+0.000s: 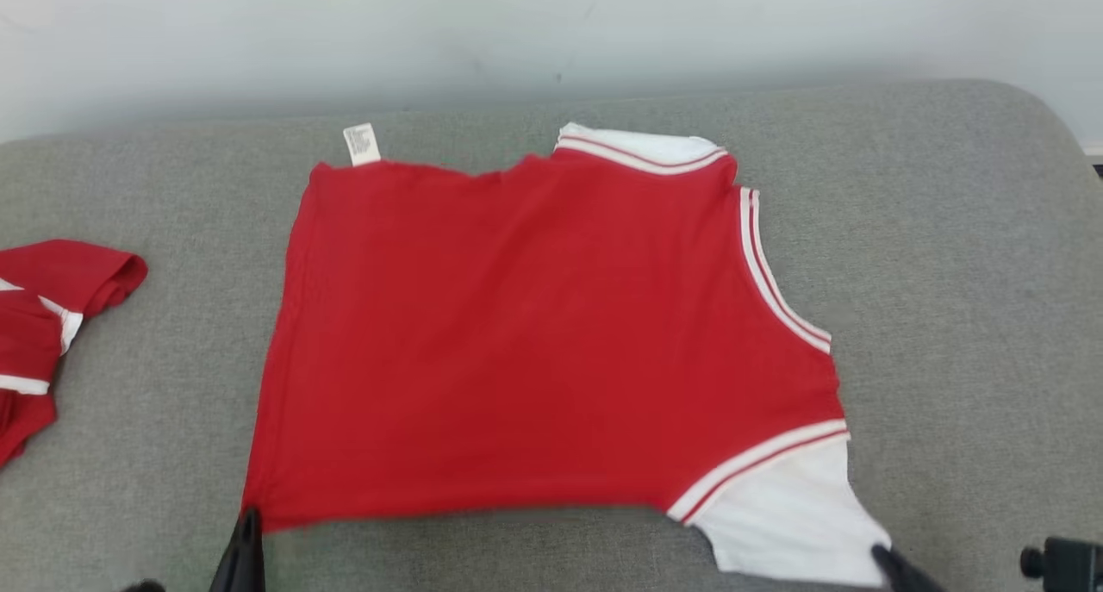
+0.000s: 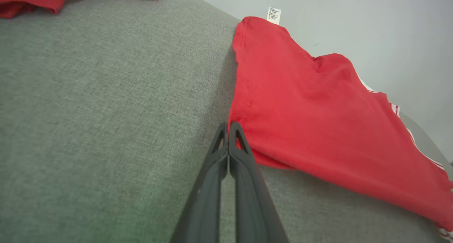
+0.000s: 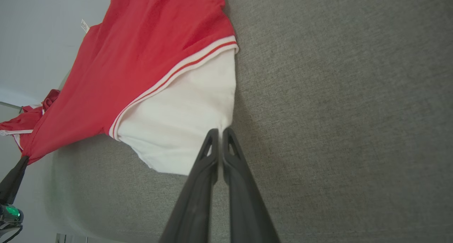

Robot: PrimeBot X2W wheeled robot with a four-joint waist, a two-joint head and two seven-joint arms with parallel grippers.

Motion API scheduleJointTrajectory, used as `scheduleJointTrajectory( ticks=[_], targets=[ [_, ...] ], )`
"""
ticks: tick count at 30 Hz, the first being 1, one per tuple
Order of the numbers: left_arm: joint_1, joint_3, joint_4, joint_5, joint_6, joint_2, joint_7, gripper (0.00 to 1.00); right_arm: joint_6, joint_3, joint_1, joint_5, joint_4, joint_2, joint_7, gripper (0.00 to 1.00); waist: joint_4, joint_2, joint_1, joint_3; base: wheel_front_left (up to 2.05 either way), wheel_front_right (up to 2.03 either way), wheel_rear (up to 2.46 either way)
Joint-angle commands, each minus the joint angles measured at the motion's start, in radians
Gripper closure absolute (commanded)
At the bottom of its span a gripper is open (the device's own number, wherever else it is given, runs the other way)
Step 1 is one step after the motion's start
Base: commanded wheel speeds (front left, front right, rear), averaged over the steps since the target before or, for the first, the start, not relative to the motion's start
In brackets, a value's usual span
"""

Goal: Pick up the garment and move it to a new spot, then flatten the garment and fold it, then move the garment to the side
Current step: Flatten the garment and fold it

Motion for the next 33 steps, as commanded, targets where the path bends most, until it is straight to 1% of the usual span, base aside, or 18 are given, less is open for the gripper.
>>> scheduleJointTrajectory(
  ticks=[1,3,4,6,7,8,12,14,20,24,27,33],
  targets=[
    [0.053,0.019,-0.009,0.034,0.010,0.001,-0.004,1.00,0.000,-0.020,0.052,-0.036,-0.043,0.019,0.050,1.00,-0.007,0.0002,0.0002,-0.010,0.00,0.00,0.00],
    [0.070,0.025,-0.016,0.043,0.014,-0.004,-0.004,1.00,0.000,-0.033,0.072,-0.051,-0.065,0.031,0.069,1.00,-0.007,0.0002,0.0002,-0.011,0.00,0.00,0.00],
    [0.098,0.037,-0.023,0.055,0.012,-0.010,-0.004,1.00,0.000,-0.067,0.112,-0.087,-0.105,0.057,0.104,1.00,-0.005,0.0002,0.0002,-0.014,0.00,0.00,0.00],
    [0.114,0.043,-0.015,0.078,0.007,-0.008,-0.004,1.00,0.000,-0.103,0.142,-0.121,-0.143,0.089,0.134,1.00,-0.001,0.0002,0.0002,-0.013,0.00,0.00,0.00],
    [0.115,0.043,-0.011,0.089,0.008,-0.008,-0.004,1.00,0.000,-0.118,0.153,-0.135,-0.158,0.105,0.149,1.00,0.000,0.0002,0.0002,-0.013,0.00,0.00,0.00],
    [0.115,0.043,-0.011,0.089,0.008,-0.008,-0.004,1.00,0.000,-0.118,0.153,-0.135,-0.158,0.105,0.149,1.00,0.000,0.0002,0.0002,-0.013,0.00,0.00,0.00],
    [0.111,0.042,-0.006,0.116,-0.002,-0.011,-0.004,1.00,0.000,-0.163,0.174,-0.194,-0.222,0.157,0.195,1.00,0.004,0.0002,0.0002,-0.012,0.00,0.00,0.00],
    [0.103,0.040,-0.006,0.136,-0.005,-0.009,-0.004,1.00,0.000,-0.186,0.172,-0.216,-0.246,0.184,0.199,1.00,0.004,0.0002,0.0002,-0.014,0.00,0.00,0.00],
    [0.069,0.022,-0.024,0.217,-0.003,0.011,-0.004,1.00,0.000,-0.220,0.119,-0.272,-0.292,0.233,0.182,1.00,0.002,0.0002,0.0002,-0.014,0.00,0.00,0.00],
    [0.020,0.011,-0.048,0.242,-0.009,0.020,-0.001,1.00,0.000,-0.213,0.041,-0.300,-0.282,0.247,0.167,1.00,0.000,0.0002,0.0002,-0.005,0.00,0.00,0.00],
    [-0.035,0.002,-0.059,0.258,-0.019,0.033,0.019,1.00,0.000,-0.195,-0.035,-0.326,-0.255,0.239,0.161,1.00,-0.002,0.0002,0.0002,0.004,0.00,0.00,0.00],
    [-0.169,0.000,-0.021,0.264,-0.045,0.056,0.052,1.00,0.000,-0.164,-0.213,-0.364,-0.144,0.228,0.130,1.00,-0.017,0.0002,0.0002,0.030,0.00,0.00,0.00]
  ],
)
